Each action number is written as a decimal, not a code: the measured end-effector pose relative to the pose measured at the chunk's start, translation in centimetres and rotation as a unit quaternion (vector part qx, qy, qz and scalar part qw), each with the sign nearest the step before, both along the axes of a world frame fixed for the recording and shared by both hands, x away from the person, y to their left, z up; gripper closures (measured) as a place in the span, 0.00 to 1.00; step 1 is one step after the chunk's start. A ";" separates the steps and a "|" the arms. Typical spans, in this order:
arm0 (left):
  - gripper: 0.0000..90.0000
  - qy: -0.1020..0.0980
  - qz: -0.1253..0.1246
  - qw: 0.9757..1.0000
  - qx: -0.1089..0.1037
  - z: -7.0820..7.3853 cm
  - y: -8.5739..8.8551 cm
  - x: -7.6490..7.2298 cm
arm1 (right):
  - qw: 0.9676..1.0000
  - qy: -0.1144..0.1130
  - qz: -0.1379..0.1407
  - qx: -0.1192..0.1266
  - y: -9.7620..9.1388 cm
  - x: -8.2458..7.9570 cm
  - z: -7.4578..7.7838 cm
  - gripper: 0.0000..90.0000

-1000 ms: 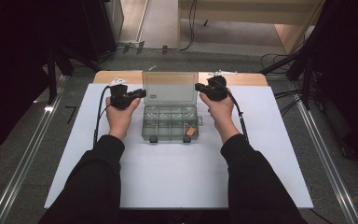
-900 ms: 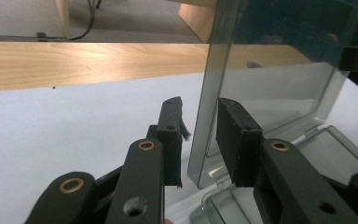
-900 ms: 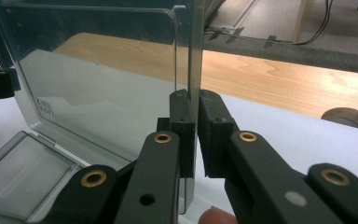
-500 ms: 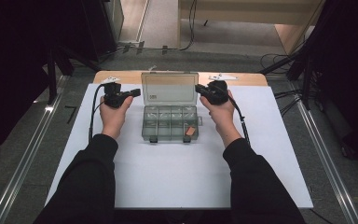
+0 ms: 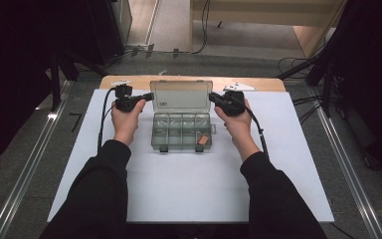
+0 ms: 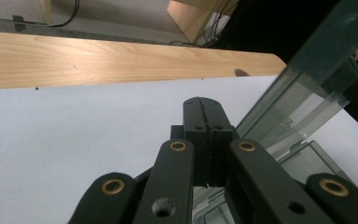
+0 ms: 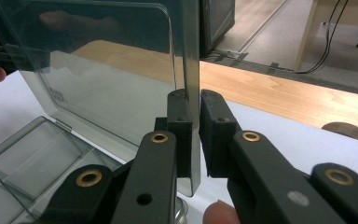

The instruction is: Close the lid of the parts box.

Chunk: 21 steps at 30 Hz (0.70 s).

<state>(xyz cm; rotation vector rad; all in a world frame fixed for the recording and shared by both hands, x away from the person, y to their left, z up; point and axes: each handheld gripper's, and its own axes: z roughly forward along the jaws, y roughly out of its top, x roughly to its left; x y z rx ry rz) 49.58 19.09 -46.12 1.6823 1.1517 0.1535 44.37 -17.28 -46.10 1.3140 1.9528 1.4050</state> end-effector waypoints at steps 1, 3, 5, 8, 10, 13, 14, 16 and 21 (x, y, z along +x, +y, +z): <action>1.00 0.003 -0.001 1.000 -0.004 0.0 0.1 0.0 | 1.000 0.000 0.003 0.004 -0.1 0.0 -0.1 0.90; 1.00 0.004 -0.002 1.000 -0.007 0.0 0.1 0.0 | 1.000 0.002 0.004 0.008 -0.1 -0.1 -0.1 0.90; 1.00 0.004 -0.004 1.000 -0.007 0.1 0.2 -0.1 | 1.000 0.002 0.005 0.006 -0.1 -0.3 0.0 0.89; 1.00 0.004 -0.006 1.000 -0.010 0.1 0.2 -0.2 | 1.000 0.007 0.008 0.015 -0.3 -0.5 0.0 0.88; 1.00 0.004 -0.006 1.000 -0.014 0.1 0.2 -0.3 | 1.000 0.008 0.011 0.020 -0.4 -0.7 -0.1 0.87; 1.00 0.002 -0.008 1.000 -0.013 0.0 0.3 -0.4 | 0.999 0.013 0.019 0.026 -0.5 -0.9 -0.2 0.83; 1.00 0.000 -0.008 1.000 -0.014 0.0 0.3 -0.4 | 0.999 0.017 0.024 0.026 -0.6 -1.0 -0.3 0.81; 1.00 0.000 -0.009 1.000 -0.015 0.0 0.3 -0.4 | 0.999 0.020 0.034 0.021 -0.8 -1.1 -0.5 0.78; 1.00 -0.003 -0.015 1.000 -0.013 0.0 0.3 -0.4 | 0.998 0.018 0.056 0.027 -1.8 -1.6 -1.0 0.73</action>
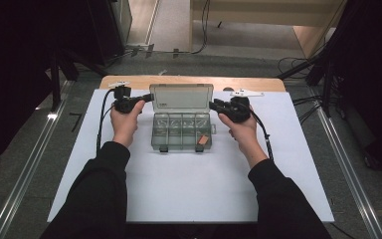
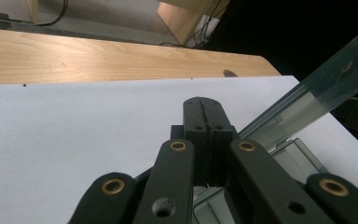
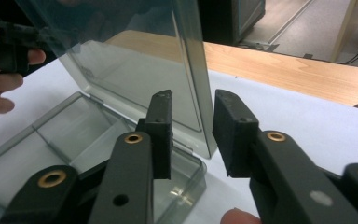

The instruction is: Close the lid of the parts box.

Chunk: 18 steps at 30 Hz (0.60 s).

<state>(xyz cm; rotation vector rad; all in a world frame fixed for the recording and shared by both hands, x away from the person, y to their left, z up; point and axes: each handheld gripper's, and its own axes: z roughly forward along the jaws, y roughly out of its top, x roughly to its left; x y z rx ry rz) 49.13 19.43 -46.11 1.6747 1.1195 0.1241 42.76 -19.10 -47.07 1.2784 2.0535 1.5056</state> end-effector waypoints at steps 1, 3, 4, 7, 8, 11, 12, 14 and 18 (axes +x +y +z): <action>1.00 0.000 -0.001 1.000 0.000 0.0 0.0 0.0 | 1.000 0.001 -0.001 0.000 -0.3 -0.1 -0.1 0.73; 1.00 -0.001 -0.001 1.000 0.000 0.0 0.0 0.0 | 1.000 0.007 -0.009 0.002 -0.8 0.0 -0.2 0.78; 1.00 -0.001 0.000 1.000 0.001 0.0 0.0 0.0 | 1.000 0.008 -0.016 0.000 -1.0 0.1 -0.2 0.82; 1.00 -0.002 -0.001 1.000 0.002 0.0 0.0 0.0 | 0.999 0.006 -0.050 -0.018 -1.1 0.2 0.3 0.98; 1.00 -0.003 -0.002 1.000 0.004 0.0 0.0 -0.1 | 0.998 0.009 -0.052 -0.017 -1.1 0.4 0.5 0.98; 1.00 -0.006 -0.004 1.000 0.008 0.0 0.0 -0.1 | 0.998 0.013 -0.063 -0.013 -0.7 1.0 1.1 0.98; 1.00 -0.009 -0.005 1.000 0.011 0.1 0.0 -0.1 | 0.998 0.021 -0.064 -0.007 -0.6 1.3 1.2 0.98; 1.00 -0.012 -0.006 1.000 0.014 0.1 -0.1 -0.2 | 0.997 0.027 -0.066 0.006 -0.3 1.7 1.3 0.98; 1.00 -0.014 -0.016 1.000 0.019 0.0 -0.3 -0.3 | 0.997 0.038 -0.069 0.020 0.4 2.3 0.7 0.98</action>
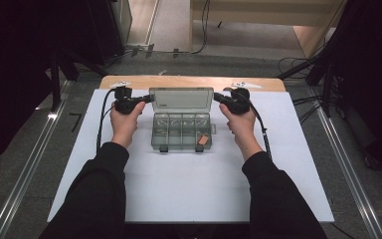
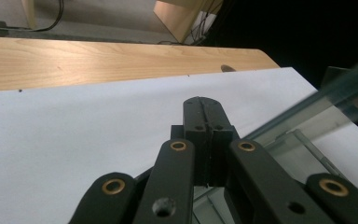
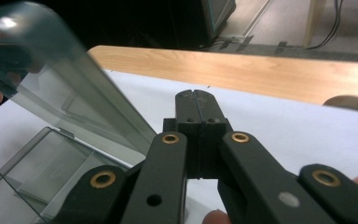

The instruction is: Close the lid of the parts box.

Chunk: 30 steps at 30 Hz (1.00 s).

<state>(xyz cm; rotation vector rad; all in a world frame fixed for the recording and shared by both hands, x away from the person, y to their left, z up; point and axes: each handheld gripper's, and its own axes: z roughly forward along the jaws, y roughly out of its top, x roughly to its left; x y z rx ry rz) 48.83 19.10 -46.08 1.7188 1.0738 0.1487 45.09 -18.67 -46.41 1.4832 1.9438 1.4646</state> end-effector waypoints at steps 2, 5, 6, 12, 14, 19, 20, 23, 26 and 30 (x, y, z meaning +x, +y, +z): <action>1.00 0.001 -0.004 1.000 -0.002 0.0 -0.1 -0.1 | 1.000 0.006 0.001 0.004 0.3 0.1 -0.4 0.98; 1.00 -0.002 -0.006 1.000 -0.002 0.0 -0.2 -0.1 | 1.000 0.005 0.007 0.002 0.6 -0.1 -0.6 0.98; 1.00 -0.003 -0.008 1.000 -0.003 0.0 -0.2 -0.2 | 1.000 0.004 0.008 0.004 0.6 -0.2 -0.6 0.98; 1.00 -0.006 -0.008 1.000 -0.005 -0.1 -0.3 -0.6 | 1.000 -0.007 0.019 0.004 0.6 -0.8 -0.2 0.98; 1.00 -0.005 -0.010 1.000 -0.006 -0.2 -0.2 -0.8 | 1.000 -0.010 0.022 0.004 0.6 -1.1 -0.2 0.98; 1.00 -0.007 -0.016 1.000 -0.006 -0.4 -0.3 -1.5 | 0.999 -0.018 0.035 -0.006 0.6 -1.8 -0.4 0.98; 1.00 -0.008 -0.018 1.000 -0.007 -0.4 -0.3 -1.7 | 0.999 -0.017 0.035 -0.009 0.6 -2.0 -0.4 0.98; 1.00 -0.011 -0.021 1.000 -0.007 -0.3 -0.3 -2.3 | 0.999 -0.017 0.038 -0.002 0.6 -2.4 -0.5 0.98; 1.00 -0.015 -0.024 1.000 -0.011 -0.4 -0.3 -2.9 | 0.999 -0.024 0.042 -0.014 0.7 -2.9 -0.6 0.98; 1.00 -0.019 -0.030 0.999 -0.006 -0.6 -0.3 -3.7 | 0.998 -0.028 0.050 -0.018 0.9 -3.6 -0.8 0.98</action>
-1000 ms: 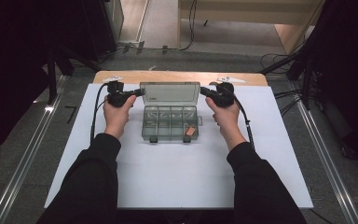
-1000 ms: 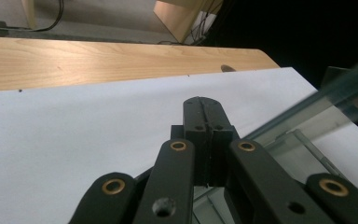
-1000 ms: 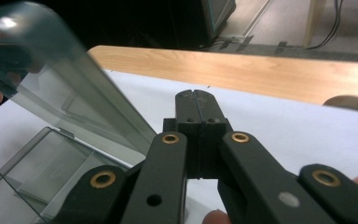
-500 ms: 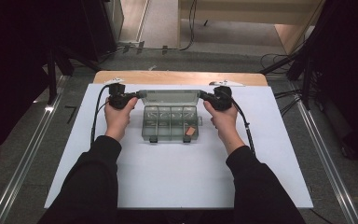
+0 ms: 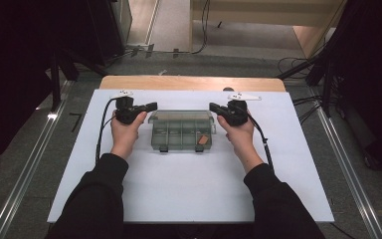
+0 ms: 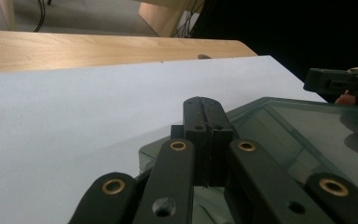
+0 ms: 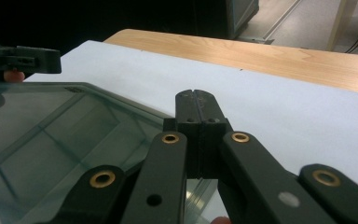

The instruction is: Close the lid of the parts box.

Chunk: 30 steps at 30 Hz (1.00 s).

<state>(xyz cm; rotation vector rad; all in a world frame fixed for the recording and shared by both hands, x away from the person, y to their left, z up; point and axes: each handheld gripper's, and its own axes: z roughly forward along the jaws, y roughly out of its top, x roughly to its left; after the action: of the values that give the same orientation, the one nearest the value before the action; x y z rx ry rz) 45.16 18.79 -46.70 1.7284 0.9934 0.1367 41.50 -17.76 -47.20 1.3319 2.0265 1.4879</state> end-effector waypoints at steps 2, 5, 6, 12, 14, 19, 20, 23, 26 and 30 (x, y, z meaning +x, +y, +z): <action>1.00 0.000 0.000 1.000 -0.004 -0.1 0.0 -0.4 | 1.000 -0.001 0.002 -0.004 0.1 -0.4 -0.1 0.98; 1.00 -0.003 -0.001 1.000 -0.008 -0.2 0.0 -1.0 | 1.000 -0.007 0.006 -0.007 0.2 -1.0 -0.2 0.98; 1.00 -0.006 -0.003 1.000 -0.005 -0.2 0.0 -1.2 | 1.000 -0.007 0.007 -0.010 0.2 -1.1 -0.2 0.98; 1.00 -0.021 -0.003 1.000 -0.003 -0.2 0.0 -2.4 | 1.000 -0.014 0.012 -0.018 0.1 -2.3 -0.5 0.98; 1.00 -0.023 -0.002 1.000 0.002 -0.3 -0.1 -2.8 | 1.000 -0.017 0.014 -0.018 0.1 -2.6 -0.6 0.98; 1.00 -0.025 -0.006 1.000 0.001 -0.5 -0.2 -3.7 | 0.999 -0.024 0.019 -0.027 0.3 -3.5 -0.9 0.98; 1.00 -0.028 -0.007 1.000 0.003 -0.6 -0.2 -3.9 | 0.999 -0.027 0.020 -0.029 0.3 -3.7 -1.0 0.98; 1.00 -0.031 -0.009 0.999 0.007 -0.7 -0.2 -4.5 | 0.999 -0.025 0.022 -0.024 0.3 -4.2 -1.0 0.98; 1.00 -0.035 -0.010 0.999 0.006 -0.7 -0.1 -5.1 | 0.999 -0.029 0.025 -0.026 0.3 -4.6 -1.1 0.98; 1.00 -0.037 -0.009 0.999 0.006 -0.9 0.0 -5.7 | 0.999 -0.032 0.030 -0.030 0.5 -5.1 -1.1 0.98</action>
<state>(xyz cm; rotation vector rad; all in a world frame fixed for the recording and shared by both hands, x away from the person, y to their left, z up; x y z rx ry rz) 39.43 18.84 -47.60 1.7299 0.9245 0.1955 36.39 -17.27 -48.32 1.1962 2.0696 1.4637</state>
